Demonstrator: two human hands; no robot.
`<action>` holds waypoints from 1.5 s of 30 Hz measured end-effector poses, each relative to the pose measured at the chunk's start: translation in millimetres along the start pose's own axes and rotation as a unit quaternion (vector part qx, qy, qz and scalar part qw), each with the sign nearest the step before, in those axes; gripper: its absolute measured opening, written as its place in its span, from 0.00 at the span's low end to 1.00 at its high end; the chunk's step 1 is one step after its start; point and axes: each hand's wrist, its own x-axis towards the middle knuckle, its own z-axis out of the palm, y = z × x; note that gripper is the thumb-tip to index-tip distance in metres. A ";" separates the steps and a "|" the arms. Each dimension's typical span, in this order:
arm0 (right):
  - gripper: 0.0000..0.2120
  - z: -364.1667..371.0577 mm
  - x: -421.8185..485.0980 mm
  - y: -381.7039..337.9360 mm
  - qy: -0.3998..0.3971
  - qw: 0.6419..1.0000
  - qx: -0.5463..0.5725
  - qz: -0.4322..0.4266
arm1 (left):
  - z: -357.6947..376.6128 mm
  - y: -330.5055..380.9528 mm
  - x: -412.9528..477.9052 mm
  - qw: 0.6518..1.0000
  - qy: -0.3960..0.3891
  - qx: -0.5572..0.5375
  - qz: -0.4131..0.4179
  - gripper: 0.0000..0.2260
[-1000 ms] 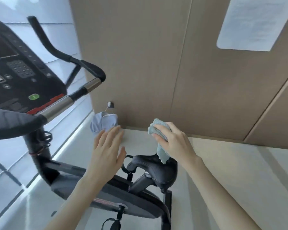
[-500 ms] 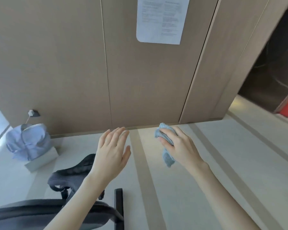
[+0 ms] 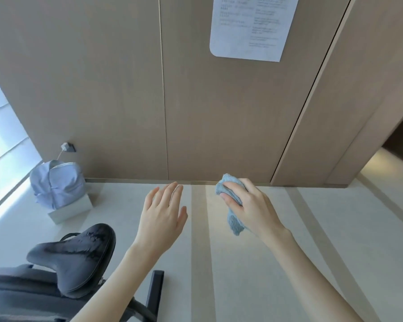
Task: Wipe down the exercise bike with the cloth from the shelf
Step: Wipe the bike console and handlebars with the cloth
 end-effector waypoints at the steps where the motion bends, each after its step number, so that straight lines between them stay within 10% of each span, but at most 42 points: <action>1: 0.10 5.4 9.2 4.8 -0.003 1.000 0.009 -0.004 | 4.9 -2.8 6.7 1.000 -0.001 0.008 -0.005 0.20; 28: 0.11 244.9 448.1 60.2 -0.073 0.968 0.163 -0.178 | 137.3 -237.9 316.3 0.974 0.046 0.140 -0.173 0.19; 45: 0.10 444.3 679.6 -84.0 -0.182 0.800 0.319 -0.475 | 156.7 -417.8 371.3 0.825 0.050 0.336 -0.451 0.22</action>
